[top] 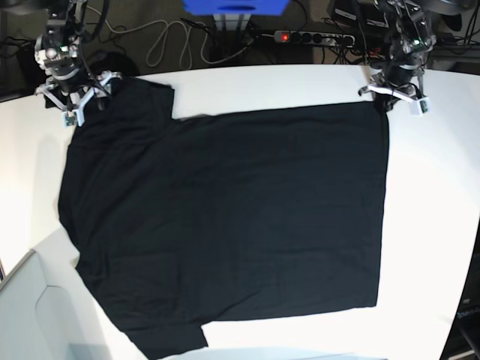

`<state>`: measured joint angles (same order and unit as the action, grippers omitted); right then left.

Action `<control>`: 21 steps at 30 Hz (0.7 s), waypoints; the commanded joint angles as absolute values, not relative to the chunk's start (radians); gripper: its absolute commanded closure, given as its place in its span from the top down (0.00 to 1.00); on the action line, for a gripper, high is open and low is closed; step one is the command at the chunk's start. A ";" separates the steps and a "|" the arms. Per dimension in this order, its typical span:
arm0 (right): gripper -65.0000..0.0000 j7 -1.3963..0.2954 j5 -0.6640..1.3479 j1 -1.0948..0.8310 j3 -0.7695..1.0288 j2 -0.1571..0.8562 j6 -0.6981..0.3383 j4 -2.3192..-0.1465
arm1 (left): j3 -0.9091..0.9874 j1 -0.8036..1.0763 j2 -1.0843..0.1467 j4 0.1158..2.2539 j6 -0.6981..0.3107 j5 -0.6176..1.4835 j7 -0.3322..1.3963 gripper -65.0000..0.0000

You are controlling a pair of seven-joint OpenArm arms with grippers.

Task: Fold the T-shirt properly
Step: 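Close both grippers on the shoulder corners of the shirt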

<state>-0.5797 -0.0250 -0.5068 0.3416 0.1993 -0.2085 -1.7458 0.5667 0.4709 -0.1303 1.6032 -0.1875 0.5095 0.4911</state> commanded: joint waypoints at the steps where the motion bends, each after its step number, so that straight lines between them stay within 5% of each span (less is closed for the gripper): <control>1: 0.55 -0.599 -0.033 -0.513 0.341 0.205 -0.269 -1.750 | 0.573 0.481 -0.137 1.610 -0.186 0.504 0.503 0.00; 4: 0.41 -0.599 -0.033 -0.515 0.341 0.205 -0.314 -1.750 | 0.573 0.484 -0.139 1.610 -0.186 0.504 0.503 0.00; 9: 0.02 -0.599 -0.033 -0.515 0.341 0.205 -0.314 -1.750 | 0.575 0.493 -0.142 1.612 -0.186 0.504 0.498 0.00; 21: 0.00 -0.599 -0.033 -0.547 0.441 0.176 -0.355 -1.951 | 0.634 0.490 -0.145 1.627 -0.186 0.504 0.503 0.00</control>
<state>-0.6170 -0.0402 -0.5419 0.4343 0.1680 -0.3332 -1.9343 0.6312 0.4854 -0.1341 1.6115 -0.1822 0.4969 0.5171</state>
